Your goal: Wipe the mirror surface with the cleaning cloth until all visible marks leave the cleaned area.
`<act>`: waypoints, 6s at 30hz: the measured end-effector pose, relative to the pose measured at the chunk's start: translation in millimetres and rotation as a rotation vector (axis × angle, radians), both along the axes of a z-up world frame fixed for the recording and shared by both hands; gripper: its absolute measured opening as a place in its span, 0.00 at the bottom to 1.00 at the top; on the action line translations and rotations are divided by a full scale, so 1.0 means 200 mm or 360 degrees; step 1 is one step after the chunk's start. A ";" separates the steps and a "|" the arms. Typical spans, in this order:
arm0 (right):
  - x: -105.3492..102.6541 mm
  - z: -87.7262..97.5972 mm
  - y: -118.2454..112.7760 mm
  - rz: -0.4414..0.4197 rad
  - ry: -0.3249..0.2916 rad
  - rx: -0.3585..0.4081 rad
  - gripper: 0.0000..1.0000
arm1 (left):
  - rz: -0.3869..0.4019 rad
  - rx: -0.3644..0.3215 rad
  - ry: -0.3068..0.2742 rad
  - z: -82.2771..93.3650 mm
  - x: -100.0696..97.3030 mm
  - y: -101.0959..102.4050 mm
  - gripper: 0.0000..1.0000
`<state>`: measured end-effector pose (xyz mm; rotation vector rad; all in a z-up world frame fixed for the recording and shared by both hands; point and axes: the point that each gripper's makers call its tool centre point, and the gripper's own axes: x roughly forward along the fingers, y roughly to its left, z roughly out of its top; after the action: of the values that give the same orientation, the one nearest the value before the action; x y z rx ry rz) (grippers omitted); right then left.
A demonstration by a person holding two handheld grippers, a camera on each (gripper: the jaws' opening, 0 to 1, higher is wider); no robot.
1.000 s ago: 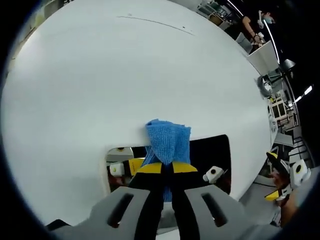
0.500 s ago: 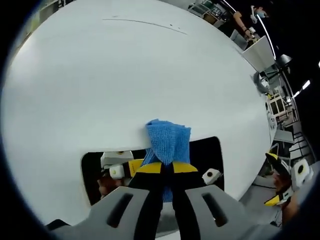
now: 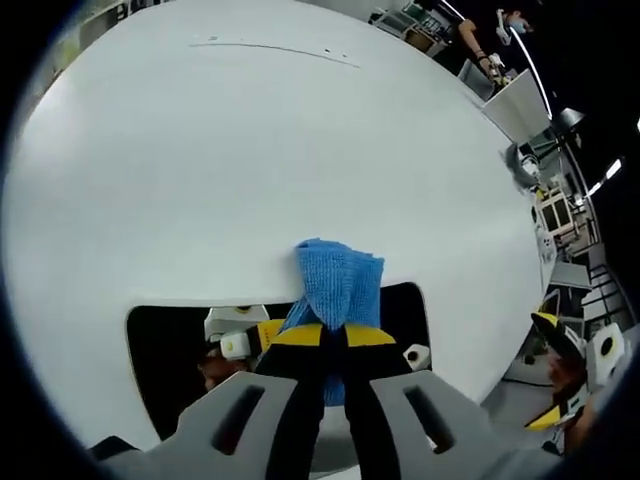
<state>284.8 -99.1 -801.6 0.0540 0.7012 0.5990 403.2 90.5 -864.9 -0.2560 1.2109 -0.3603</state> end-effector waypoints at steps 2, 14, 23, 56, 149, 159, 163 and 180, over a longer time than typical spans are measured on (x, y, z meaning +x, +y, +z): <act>0.00 0.00 0.00 0.0000 0.0001 0.0003 0.98 | 0.0008 0.0016 0.0013 0.00 0.00 -0.01 0.03; 0.00 0.01 0.03 0.0015 -0.0012 0.0015 0.98 | -0.0006 0.0036 -0.0016 0.00 0.01 -0.11 0.03; 0.01 0.03 0.02 0.0021 -0.0035 0.0025 0.98 | 0.0015 -0.0006 0.0009 0.00 0.03 -0.23 0.03; 0.00 0.03 0.04 0.0038 -0.0016 -0.0010 0.98 | 0.0080 -0.0151 -0.0012 0.00 -0.07 -0.34 0.02; 0.01 0.00 0.11 0.0089 -0.0083 -0.0071 0.98 | 0.0078 -0.0079 -0.0035 0.00 -0.23 0.02 0.02; 0.00 0.01 0.10 0.0071 -0.0112 -0.0069 0.98 | 0.0108 -0.0075 -0.0027 0.00 -0.22 0.11 0.02; 0.01 0.01 0.11 0.0056 -0.0106 -0.0048 0.98 | 0.0153 -0.0083 -0.0013 0.00 -0.22 0.17 0.02; 0.00 0.02 0.15 0.0054 -0.0123 -0.0053 0.98 | 0.0156 -0.0054 -0.0009 0.00 -0.21 0.36 0.02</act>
<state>284.7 -69.4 -797.4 -0.0120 0.6379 0.6186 360.4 162.0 -865.1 -0.3424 1.1827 -0.2965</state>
